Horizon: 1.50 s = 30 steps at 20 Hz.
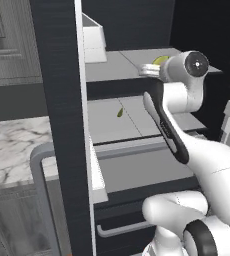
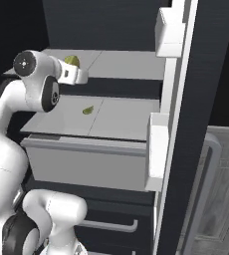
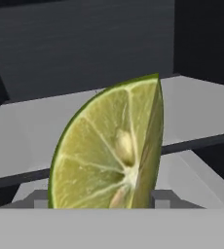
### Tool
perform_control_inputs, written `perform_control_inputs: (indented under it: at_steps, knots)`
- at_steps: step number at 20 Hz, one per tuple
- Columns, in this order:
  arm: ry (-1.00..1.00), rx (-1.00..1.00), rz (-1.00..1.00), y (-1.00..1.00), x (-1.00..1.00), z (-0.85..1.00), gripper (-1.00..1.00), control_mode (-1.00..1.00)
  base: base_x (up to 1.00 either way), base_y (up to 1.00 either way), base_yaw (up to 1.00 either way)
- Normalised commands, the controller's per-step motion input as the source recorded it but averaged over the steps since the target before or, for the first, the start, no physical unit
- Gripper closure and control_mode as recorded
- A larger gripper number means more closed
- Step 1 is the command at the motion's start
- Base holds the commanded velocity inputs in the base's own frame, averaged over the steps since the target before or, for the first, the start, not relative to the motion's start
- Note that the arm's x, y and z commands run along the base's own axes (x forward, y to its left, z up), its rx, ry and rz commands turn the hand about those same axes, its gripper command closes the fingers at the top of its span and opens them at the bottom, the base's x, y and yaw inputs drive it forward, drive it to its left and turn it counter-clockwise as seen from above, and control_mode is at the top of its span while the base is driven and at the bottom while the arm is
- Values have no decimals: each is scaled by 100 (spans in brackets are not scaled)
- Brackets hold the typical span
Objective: Take the lemon wedge from the fridge and place it on the plate with fish on the dining counter.
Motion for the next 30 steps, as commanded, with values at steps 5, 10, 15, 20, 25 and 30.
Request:
perform_control_inputs:
  at_steps: [5,10,15,20,25,30]
  knots:
    - [11,4,-2,18,-100,16,100,-100,0,0,0]
    - [35,3,-5,10,-100,-15,100,-100,0,0,0]
    - [3,1,0,-54,-34,-57,100,-100,0,0,0]
    - [2,-1,2,0,-13,-14,100,-100,0,0,0]
    - [3,0,3,0,-18,-17,100,100,-80,0,15]
    - [0,0,0,0,0,0,100,100,-100,0,29]
